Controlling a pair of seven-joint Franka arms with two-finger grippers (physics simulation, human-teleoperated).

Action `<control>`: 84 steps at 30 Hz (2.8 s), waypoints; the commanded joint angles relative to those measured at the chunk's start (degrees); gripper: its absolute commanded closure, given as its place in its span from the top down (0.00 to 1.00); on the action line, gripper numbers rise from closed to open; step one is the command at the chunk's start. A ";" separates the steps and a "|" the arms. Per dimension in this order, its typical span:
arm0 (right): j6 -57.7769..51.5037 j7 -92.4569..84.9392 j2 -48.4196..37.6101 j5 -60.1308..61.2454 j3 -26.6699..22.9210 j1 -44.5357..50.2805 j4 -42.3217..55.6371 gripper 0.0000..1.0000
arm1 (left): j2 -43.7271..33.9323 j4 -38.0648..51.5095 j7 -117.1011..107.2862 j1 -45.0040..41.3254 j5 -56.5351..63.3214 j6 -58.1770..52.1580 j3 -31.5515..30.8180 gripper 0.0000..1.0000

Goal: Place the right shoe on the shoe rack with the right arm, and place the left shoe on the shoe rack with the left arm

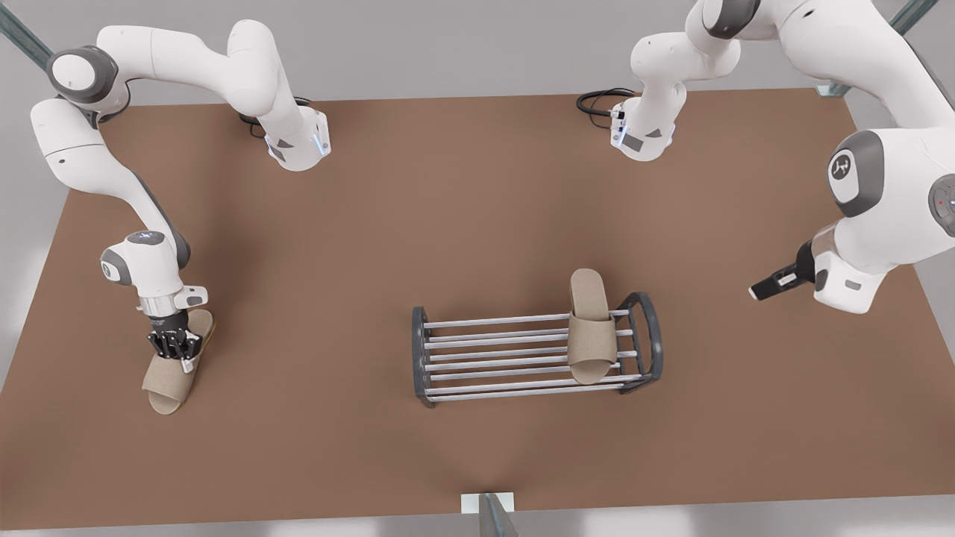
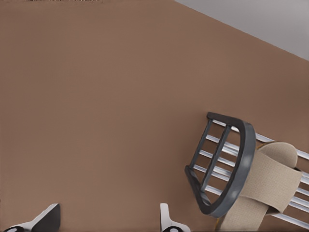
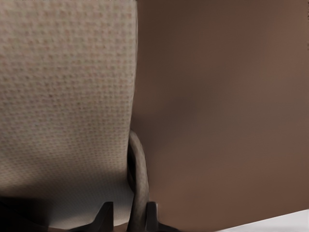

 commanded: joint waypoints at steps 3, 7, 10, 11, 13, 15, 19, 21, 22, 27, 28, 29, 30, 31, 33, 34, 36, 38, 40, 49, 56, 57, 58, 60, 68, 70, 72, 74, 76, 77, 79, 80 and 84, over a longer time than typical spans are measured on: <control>0.48 0.83 -0.05 -0.01 0.12 0.09 -0.04 0.40 | -0.08 0.03 26.96 0.01 0.11 -0.32 -0.01 1.00; 1.27 0.75 -0.49 0.08 0.38 -0.26 -0.22 0.37 | -0.08 0.03 26.96 0.01 0.11 -0.32 0.07 1.00; 2.06 0.83 -0.76 0.08 0.73 -0.26 -0.22 0.26 | -0.08 0.03 27.05 0.01 0.11 -0.32 0.08 1.00; 2.06 0.75 -0.76 0.26 0.91 -0.44 -0.22 0.23 | -0.08 0.03 27.05 0.01 0.11 -0.32 0.08 1.00; 2.15 0.83 -1.28 0.43 1.17 -0.35 -0.31 0.21 | -0.08 0.03 27.05 0.01 0.11 -0.41 0.08 1.00; 2.23 0.75 -2.16 0.43 2.05 -0.35 -0.39 0.21 | -0.08 0.03 27.05 0.01 0.11 -0.41 0.08 1.00; 5.39 0.48 -3.13 0.43 4.16 -0.61 -0.39 0.21 | -0.08 0.03 27.05 0.01 0.11 -0.41 0.08 1.00; 6.10 0.39 -4.01 0.43 4.86 -0.09 -0.31 0.21 | -0.08 0.03 27.05 0.01 0.11 -0.41 0.08 1.00; 6.28 0.39 -4.80 0.43 5.12 0.35 -0.22 0.21 | -0.08 0.03 27.05 0.01 0.11 -0.41 0.08 1.00; 6.19 0.48 -10.07 4.38 6.97 4.74 -0.22 0.21 | -0.17 0.03 26.96 0.01 0.11 -1.02 0.08 1.00; 6.19 0.57 -11.04 5.79 6.97 5.62 -0.22 0.21 | -0.17 0.03 26.96 0.01 0.11 -1.02 0.08 1.00; 6.19 0.57 -11.92 5.97 7.06 6.50 -0.22 0.21 | -0.17 0.03 27.05 0.01 0.11 -1.02 0.08 1.00; 6.19 0.48 -13.32 8.16 7.06 7.65 -0.22 0.21 | -0.17 0.03 27.05 0.01 0.11 -1.11 0.08 1.00; 6.19 0.48 -15.17 10.10 7.15 8.88 -0.31 0.21 | -0.17 0.03 27.05 0.01 0.11 -1.20 0.08 1.00; 6.19 0.48 -15.96 11.77 9.25 9.75 -0.66 0.21 | -0.25 0.03 27.05 0.01 0.11 -1.20 0.08 1.00; 6.19 0.48 -16.84 14.32 9.96 10.98 -1.01 0.21 | -0.34 0.03 26.96 0.01 0.11 -1.46 0.08 1.00; 6.19 0.57 -17.45 15.46 11.89 12.22 -2.50 0.21 | -0.34 0.03 26.96 0.01 0.11 -1.64 0.08 1.00; 6.28 3.56 -17.81 16.69 14.35 14.68 -3.12 0.21 | -0.34 0.03 27.05 0.01 0.11 -1.64 0.08 1.00; 6.28 4.52 -17.81 18.80 16.90 18.46 -2.33 0.21 | -0.34 0.03 27.05 0.01 0.11 -1.64 0.08 1.00; -1.97 10.58 -20.62 44.11 22.61 33.57 1.80 0.21 | -0.43 0.03 27.05 0.01 0.11 -2.25 0.08 1.00; -20.53 24.21 -20.36 46.22 17.87 58.36 16.04 0.21 | -0.52 0.03 27.05 0.01 0.11 -2.69 0.08 1.00; -21.50 25.79 -20.36 46.22 15.59 61.69 17.80 0.21 | -0.52 0.03 27.05 0.01 0.11 -2.78 0.08 1.00; -22.37 27.20 -20.36 46.22 14.62 63.81 19.12 0.21 | -0.52 0.03 27.05 0.01 0.11 -2.78 0.08 1.00; -22.90 30.36 -20.27 46.22 13.21 66.53 20.43 0.21 | -0.52 0.03 27.05 0.01 0.11 -2.78 0.08 1.00; -22.82 37.66 -17.11 46.14 2.76 81.21 32.21 0.21 | -0.43 -0.06 26.96 0.01 0.11 -2.78 0.08 1.00; -22.73 38.10 -16.84 46.05 1.87 81.83 32.21 0.21 | -0.43 -0.06 26.88 0.01 0.11 -2.78 0.08 1.00; -22.64 38.62 -16.66 46.05 0.56 82.62 32.21 0.21 | -0.34 -0.06 26.96 0.10 0.11 -2.78 0.08 1.00; -22.20 38.89 -15.87 45.96 -0.85 84.46 33.35 0.21 | -0.34 -0.06 26.88 0.10 0.11 -2.69 0.08 1.00; -21.06 38.98 -13.68 45.87 -4.89 88.85 37.66 0.21 | -0.25 -0.06 26.88 0.10 0.11 -2.60 0.08 1.00; -20.79 39.59 -12.89 45.78 -5.51 89.65 38.54 0.21 | -0.17 -0.06 26.88 0.10 0.11 -2.60 0.08 1.00; -19.92 40.65 -11.66 45.70 -6.30 90.53 39.60 0.21 | -0.17 -0.06 26.88 0.54 0.11 -2.60 -0.01 1.00; -19.12 40.65 -11.13 45.61 -6.30 90.53 39.60 0.21 | -0.17 -0.06 26.88 0.54 0.11 -2.60 0.08 1.00; -17.55 40.65 -9.28 45.61 -7.62 90.97 40.74 0.22 | -0.17 -0.06 26.96 0.45 0.11 -2.60 0.08 1.00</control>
